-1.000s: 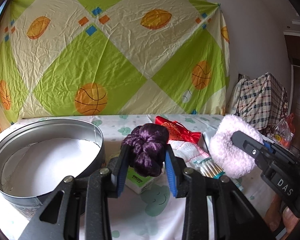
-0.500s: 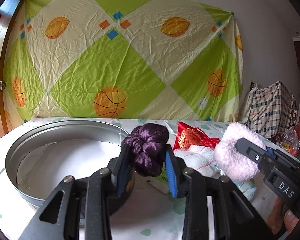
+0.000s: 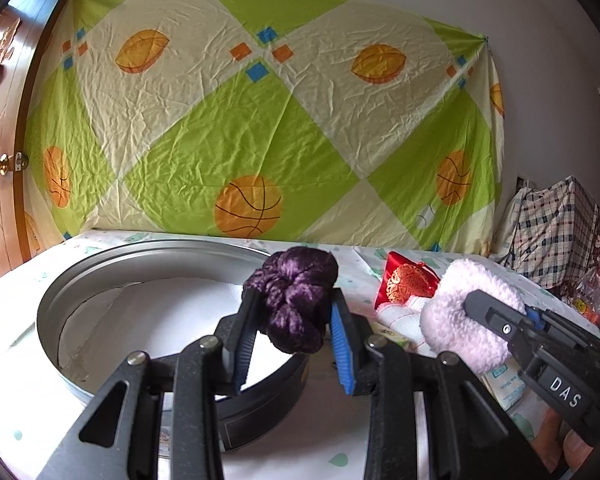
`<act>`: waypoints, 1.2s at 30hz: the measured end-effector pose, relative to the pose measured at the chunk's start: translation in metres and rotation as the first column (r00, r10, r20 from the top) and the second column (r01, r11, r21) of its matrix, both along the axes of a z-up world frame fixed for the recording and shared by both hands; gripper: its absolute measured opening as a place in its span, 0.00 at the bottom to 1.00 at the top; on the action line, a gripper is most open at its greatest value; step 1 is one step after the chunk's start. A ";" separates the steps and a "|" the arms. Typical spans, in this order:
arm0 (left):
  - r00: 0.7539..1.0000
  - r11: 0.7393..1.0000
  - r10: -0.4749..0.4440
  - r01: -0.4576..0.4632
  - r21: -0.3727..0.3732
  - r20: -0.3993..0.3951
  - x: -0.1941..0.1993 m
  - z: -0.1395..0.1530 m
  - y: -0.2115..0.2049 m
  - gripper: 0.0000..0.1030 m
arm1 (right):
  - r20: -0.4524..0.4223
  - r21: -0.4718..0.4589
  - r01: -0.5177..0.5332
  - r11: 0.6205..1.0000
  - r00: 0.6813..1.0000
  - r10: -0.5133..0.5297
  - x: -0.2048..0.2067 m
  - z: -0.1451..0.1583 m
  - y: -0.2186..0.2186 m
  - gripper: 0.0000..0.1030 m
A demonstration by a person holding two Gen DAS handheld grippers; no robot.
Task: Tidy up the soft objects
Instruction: 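Carry the scrunchie and puff into the tin with both grippers and release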
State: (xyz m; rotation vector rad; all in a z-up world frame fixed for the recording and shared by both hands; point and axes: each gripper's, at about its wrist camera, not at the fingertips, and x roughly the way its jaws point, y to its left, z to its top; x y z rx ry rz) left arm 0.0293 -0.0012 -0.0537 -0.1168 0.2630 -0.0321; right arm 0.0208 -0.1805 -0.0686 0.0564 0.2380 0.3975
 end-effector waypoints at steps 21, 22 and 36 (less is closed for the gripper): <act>0.999 0.999 0.046 -0.046 -0.011 -0.004 -0.003 -0.002 0.024 0.32 | -0.001 -0.003 -0.075 0.997 0.997 0.075 0.000 0.000 0.030 0.24; 0.999 0.999 0.048 -0.048 -0.011 -0.005 -0.003 -0.002 0.025 0.32 | -0.002 -0.004 -0.075 0.997 0.997 0.075 0.000 0.000 0.031 0.24; 0.997 0.997 0.071 -0.071 -0.026 -0.010 -0.004 -0.001 0.043 0.32 | -0.010 -0.020 -0.110 0.994 0.994 0.110 0.001 -0.001 0.044 0.24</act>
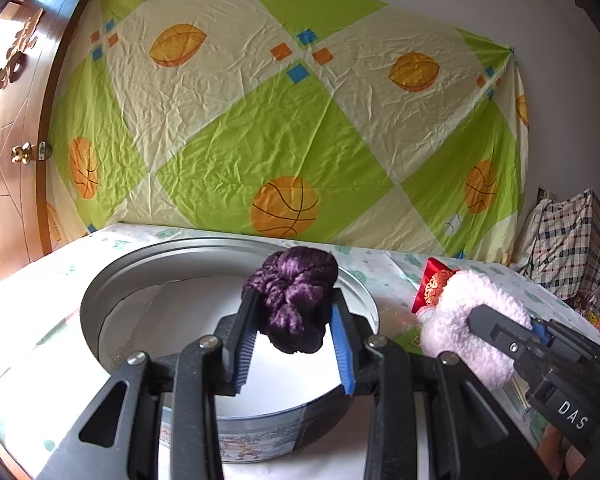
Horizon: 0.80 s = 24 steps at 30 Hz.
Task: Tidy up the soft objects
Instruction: 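Carry the scrunchie and puff into the tin with both grippers and release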
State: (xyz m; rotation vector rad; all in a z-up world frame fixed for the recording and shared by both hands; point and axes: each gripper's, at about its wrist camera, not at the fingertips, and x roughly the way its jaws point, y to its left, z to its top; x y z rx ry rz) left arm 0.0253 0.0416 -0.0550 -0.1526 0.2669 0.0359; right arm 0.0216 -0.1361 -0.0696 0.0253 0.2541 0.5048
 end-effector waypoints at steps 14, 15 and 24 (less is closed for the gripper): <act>0.999 1.000 0.000 -0.001 -0.008 -0.052 0.007 0.001 0.018 0.32 | -0.048 0.014 -0.050 0.999 0.998 0.050 0.012 0.007 0.007 0.24; 0.998 1.000 -0.001 0.001 -0.007 -0.057 0.008 0.002 0.020 0.32 | -0.052 0.018 -0.056 0.998 0.997 0.057 0.014 0.009 0.007 0.24; 0.986 1.000 -0.012 0.015 0.016 -0.166 0.037 0.015 0.044 0.32 | -0.099 0.019 -0.135 0.991 0.986 0.137 0.049 0.039 0.027 0.24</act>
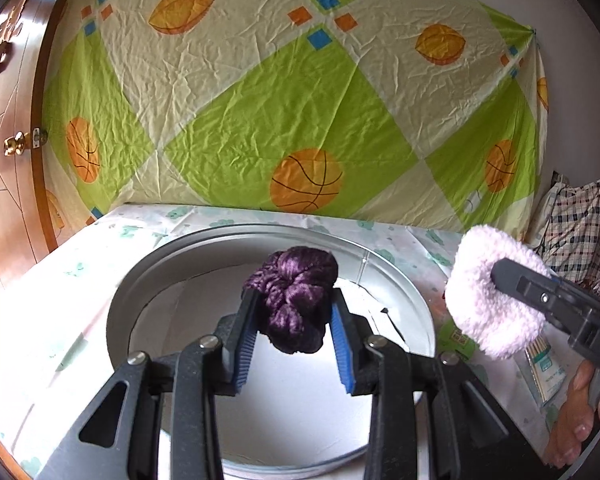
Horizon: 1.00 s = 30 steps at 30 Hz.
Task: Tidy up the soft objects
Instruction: 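Carry the scrunchie and puff into the tin with both grippers and release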
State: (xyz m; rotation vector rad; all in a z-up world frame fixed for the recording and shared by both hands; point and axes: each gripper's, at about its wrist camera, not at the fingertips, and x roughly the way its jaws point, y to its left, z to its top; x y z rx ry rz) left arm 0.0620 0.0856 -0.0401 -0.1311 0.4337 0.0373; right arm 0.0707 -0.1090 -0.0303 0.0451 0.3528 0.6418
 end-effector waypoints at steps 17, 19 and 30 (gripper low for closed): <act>0.958 0.999 0.031 -0.026 0.021 -0.285 0.090 0.005 0.058 0.33 | -0.210 -0.099 -0.036 0.994 0.978 0.014 0.115 -0.008 0.077 0.24; 0.947 0.999 0.027 -0.020 0.026 -0.319 0.098 0.002 0.060 0.33 | -0.229 -0.116 -0.028 0.993 0.973 0.001 0.124 -0.014 0.082 0.24; 0.924 0.994 0.071 -0.034 0.104 -0.375 0.118 -0.003 0.064 0.41 | -0.262 -0.136 -0.010 0.991 0.965 -0.026 0.143 -0.024 0.099 0.25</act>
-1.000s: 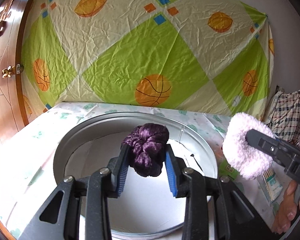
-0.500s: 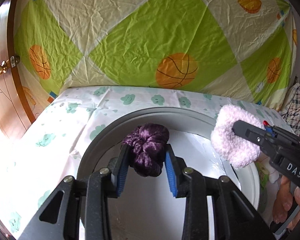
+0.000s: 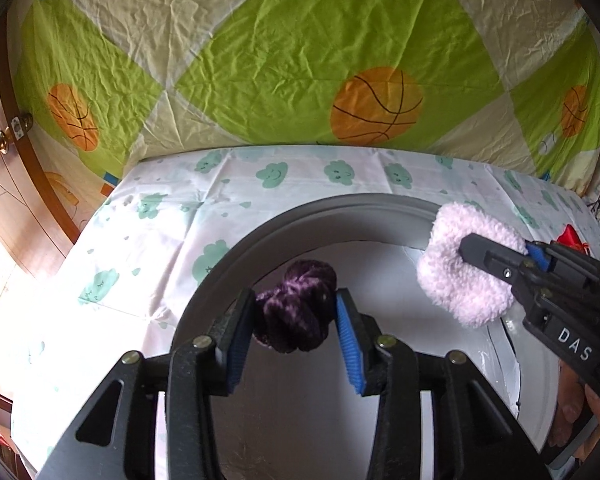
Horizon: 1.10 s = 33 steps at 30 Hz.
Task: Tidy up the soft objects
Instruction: 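Carry the scrunchie and puff into the tin with both grippers and release, then grasp the green tissue pack with the right gripper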
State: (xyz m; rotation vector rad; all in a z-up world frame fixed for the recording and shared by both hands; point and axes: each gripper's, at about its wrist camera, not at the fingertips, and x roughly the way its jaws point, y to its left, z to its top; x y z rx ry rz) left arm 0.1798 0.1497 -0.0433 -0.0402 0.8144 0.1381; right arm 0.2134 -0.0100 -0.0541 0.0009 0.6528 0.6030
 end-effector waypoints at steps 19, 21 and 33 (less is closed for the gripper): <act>0.978 0.993 0.094 -0.079 -0.087 0.186 -0.038 0.025 0.013 0.99 | 0.062 0.084 0.038 0.996 0.997 -0.044 -0.041 0.020 -0.063 0.69; 0.967 0.993 0.103 -0.086 -0.082 0.233 -0.056 0.028 0.002 1.00 | 0.082 0.071 0.049 0.996 0.995 -0.055 -0.055 0.021 -0.090 0.69; 0.956 0.999 0.002 0.014 -0.053 0.292 -0.097 0.007 -0.090 1.00 | 0.008 -0.067 0.093 0.993 0.996 -0.093 -0.073 -0.017 -0.152 0.70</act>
